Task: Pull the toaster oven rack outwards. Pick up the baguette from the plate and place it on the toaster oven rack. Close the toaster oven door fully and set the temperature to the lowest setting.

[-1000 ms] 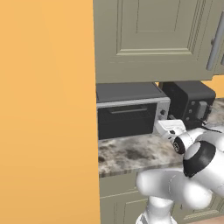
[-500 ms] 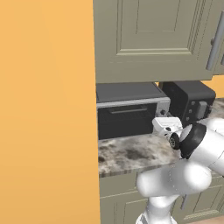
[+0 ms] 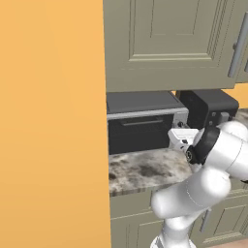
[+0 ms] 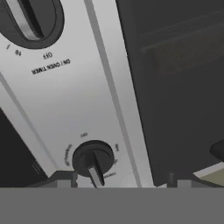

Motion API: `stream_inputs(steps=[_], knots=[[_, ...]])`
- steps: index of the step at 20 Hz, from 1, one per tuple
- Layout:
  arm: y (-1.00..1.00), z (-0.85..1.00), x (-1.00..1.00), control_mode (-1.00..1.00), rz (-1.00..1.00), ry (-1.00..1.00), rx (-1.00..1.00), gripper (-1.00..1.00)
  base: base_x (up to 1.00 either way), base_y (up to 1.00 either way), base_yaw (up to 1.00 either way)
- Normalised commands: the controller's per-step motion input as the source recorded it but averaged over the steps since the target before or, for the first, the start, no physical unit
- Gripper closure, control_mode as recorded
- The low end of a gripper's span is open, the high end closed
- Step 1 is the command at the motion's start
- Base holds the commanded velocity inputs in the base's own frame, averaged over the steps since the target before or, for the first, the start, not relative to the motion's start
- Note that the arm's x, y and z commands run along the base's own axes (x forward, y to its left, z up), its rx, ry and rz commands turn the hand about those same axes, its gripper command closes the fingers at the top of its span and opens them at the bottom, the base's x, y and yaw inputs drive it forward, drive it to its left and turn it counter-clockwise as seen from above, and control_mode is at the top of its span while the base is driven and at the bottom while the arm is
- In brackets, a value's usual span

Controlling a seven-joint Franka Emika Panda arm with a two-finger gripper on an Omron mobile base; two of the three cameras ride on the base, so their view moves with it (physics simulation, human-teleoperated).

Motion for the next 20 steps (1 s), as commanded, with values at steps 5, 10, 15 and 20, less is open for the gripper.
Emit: stream_inputs(steps=[5,10,15,20], knots=[[0.00,-0.06,0.19,-1.00,-0.02,0.00,0.00,-1.00,0.00,0.00,0.00],[0.00,-0.10,0.22,-1.00,-0.01,0.00,0.00,-1.00,0.00,0.00,0.00],[0.00,-0.08,0.42,-1.00,0.00,0.01,0.00,1.00,0.00,0.00,0.00],[0.00,0.00,0.53,-1.00,0.00,0.01,0.00,1.00,0.00,0.00,0.00]])
